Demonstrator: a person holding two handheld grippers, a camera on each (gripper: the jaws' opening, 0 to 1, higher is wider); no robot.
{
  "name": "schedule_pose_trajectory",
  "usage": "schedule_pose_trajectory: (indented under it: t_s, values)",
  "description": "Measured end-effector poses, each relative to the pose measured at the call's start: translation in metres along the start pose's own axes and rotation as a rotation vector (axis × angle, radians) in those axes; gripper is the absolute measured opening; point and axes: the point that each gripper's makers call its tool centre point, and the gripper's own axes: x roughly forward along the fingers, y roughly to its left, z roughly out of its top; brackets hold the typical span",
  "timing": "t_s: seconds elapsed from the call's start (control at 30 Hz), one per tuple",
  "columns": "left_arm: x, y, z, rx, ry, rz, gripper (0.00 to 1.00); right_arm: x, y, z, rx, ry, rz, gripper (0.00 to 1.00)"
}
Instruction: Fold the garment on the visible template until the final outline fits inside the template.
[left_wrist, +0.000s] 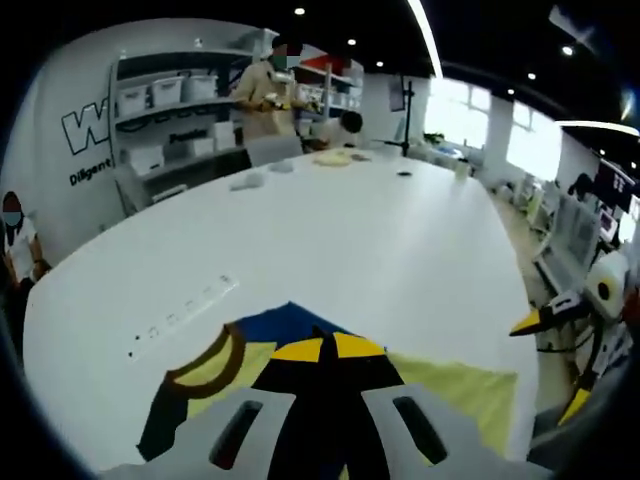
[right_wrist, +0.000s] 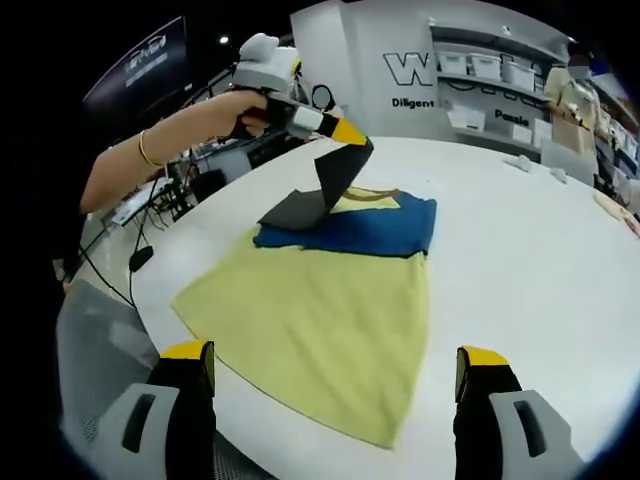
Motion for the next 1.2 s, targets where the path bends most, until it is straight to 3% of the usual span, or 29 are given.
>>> schedule_pose_trajectory:
  t_s: [0.23,0.53,0.7,0.97,1.03,1.2]
  values:
    - [0.026,0.005,-0.022,-0.029,0.038,0.001,0.00,0.000,-0.003,0.000,0.009,-0.004,-0.010,0.99]
    - [0.059,-0.009,-0.041,-0.050,0.072,-0.042,0.00,0.002,-0.005,-0.005,0.021,-0.001,-0.012,0.99]
    - [0.076,-0.020,-0.043,-0.044,0.058,-0.087,0.00,0.002,-0.009,-0.008,0.030,0.004,-0.018,0.99]
    - [0.091,-0.021,-0.054,-0.031,0.079,-0.089,0.00,0.006,-0.013,-0.014,0.039,0.019,-0.018,0.99]
    - [0.090,-0.020,-0.053,-0.001,0.078,-0.083,0.05,0.007,-0.013,-0.013,0.040,0.020,-0.017,0.99]
    - [0.083,-0.017,-0.049,0.002,0.063,-0.072,0.30,0.010,-0.013,-0.010,0.035,0.018,-0.009,0.99]
